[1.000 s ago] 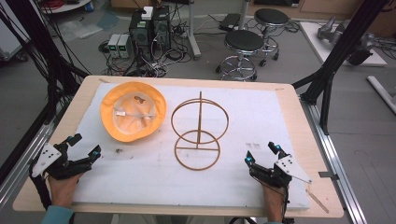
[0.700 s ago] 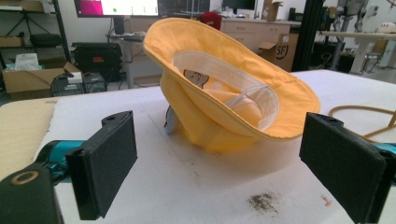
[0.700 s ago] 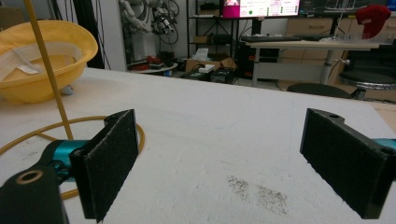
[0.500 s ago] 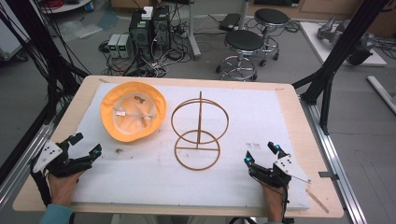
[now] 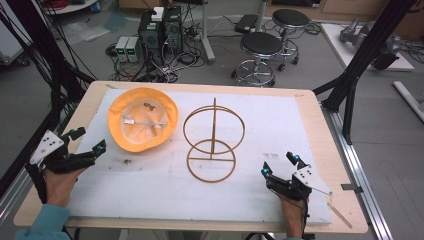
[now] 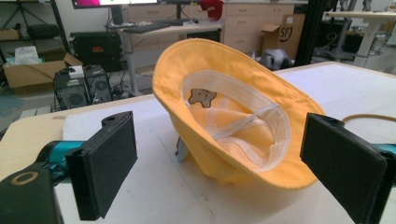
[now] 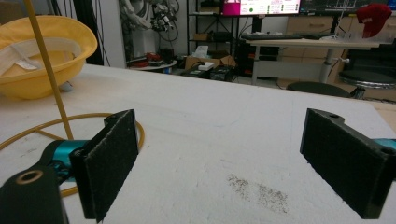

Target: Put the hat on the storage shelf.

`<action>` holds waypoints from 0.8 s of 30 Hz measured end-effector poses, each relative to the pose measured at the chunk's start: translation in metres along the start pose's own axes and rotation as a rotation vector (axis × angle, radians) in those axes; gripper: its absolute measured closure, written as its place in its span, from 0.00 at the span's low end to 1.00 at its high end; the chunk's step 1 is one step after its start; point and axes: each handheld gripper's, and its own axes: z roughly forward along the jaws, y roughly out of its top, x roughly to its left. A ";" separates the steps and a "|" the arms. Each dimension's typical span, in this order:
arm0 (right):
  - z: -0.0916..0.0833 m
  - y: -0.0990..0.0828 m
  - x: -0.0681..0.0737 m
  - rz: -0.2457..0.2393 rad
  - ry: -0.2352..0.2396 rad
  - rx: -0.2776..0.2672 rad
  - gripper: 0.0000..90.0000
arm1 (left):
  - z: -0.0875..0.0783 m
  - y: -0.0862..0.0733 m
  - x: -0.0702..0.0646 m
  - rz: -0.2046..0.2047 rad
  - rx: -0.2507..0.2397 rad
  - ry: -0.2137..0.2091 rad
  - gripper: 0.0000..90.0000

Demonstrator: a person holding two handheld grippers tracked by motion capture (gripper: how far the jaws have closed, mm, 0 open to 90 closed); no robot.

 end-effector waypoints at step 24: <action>0.001 0.001 0.000 -0.003 0.000 0.014 0.12 | 0.060 0.061 0.031 0.007 0.225 -0.046 0.12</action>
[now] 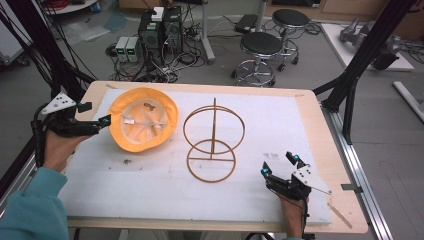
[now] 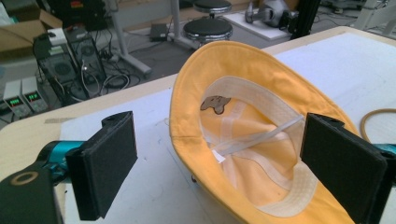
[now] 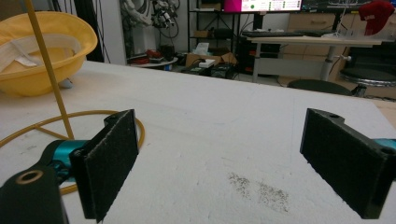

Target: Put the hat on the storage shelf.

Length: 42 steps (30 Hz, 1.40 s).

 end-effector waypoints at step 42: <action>0.000 0.000 0.001 -0.004 -0.001 0.006 0.12 | 0.051 -0.017 0.012 -0.067 0.280 -0.152 0.78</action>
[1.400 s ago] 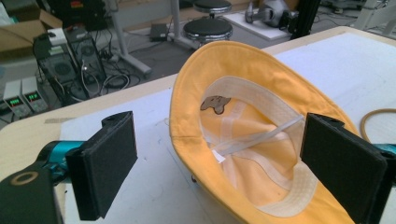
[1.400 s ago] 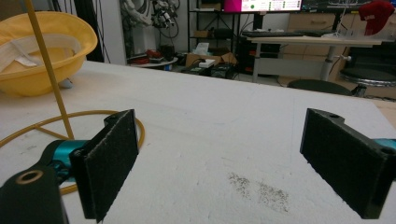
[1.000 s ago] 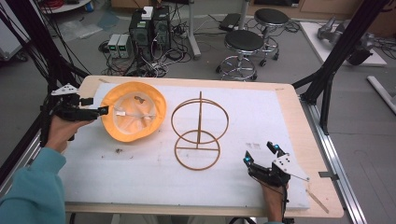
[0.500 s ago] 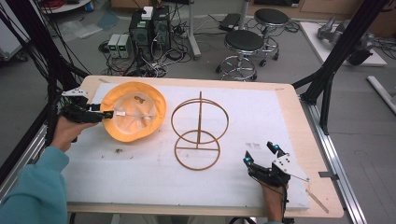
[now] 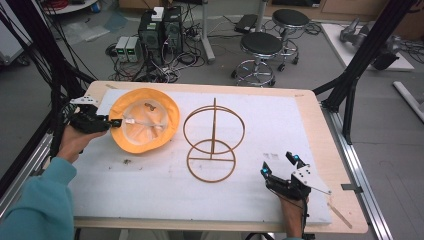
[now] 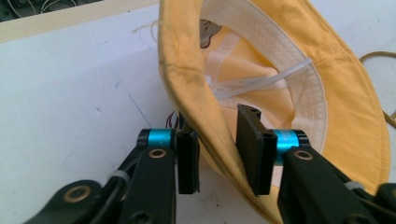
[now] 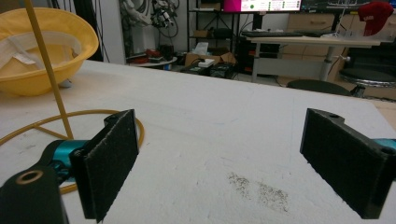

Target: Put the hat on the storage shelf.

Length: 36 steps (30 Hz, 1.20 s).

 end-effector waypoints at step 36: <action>0.000 0.000 0.000 0.003 -0.001 0.002 0.12 | -0.027 0.059 -0.004 0.088 -0.106 0.154 0.96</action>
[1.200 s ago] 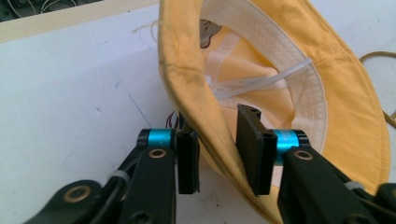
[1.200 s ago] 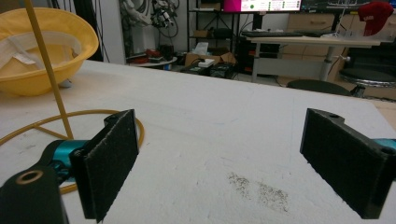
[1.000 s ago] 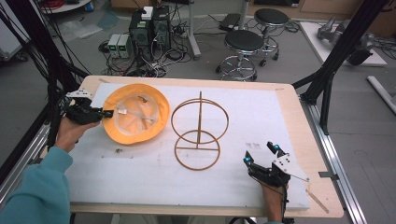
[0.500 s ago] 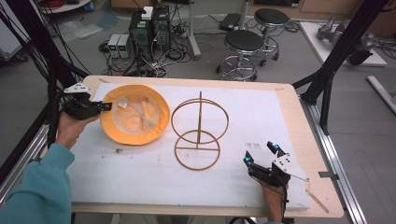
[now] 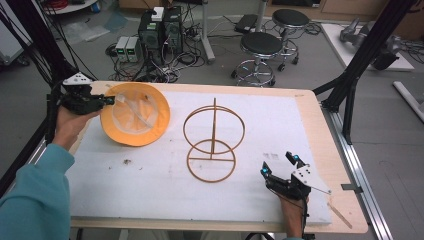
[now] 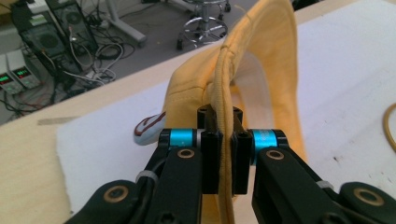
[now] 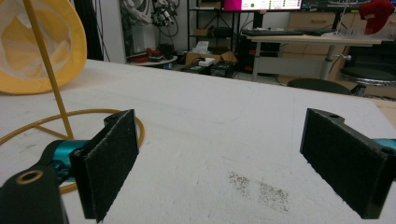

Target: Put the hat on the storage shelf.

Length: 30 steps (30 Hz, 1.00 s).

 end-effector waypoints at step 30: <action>0.000 0.000 0.000 -0.012 -0.003 0.000 0.12 | 0.004 0.013 -0.006 0.116 0.020 0.092 0.96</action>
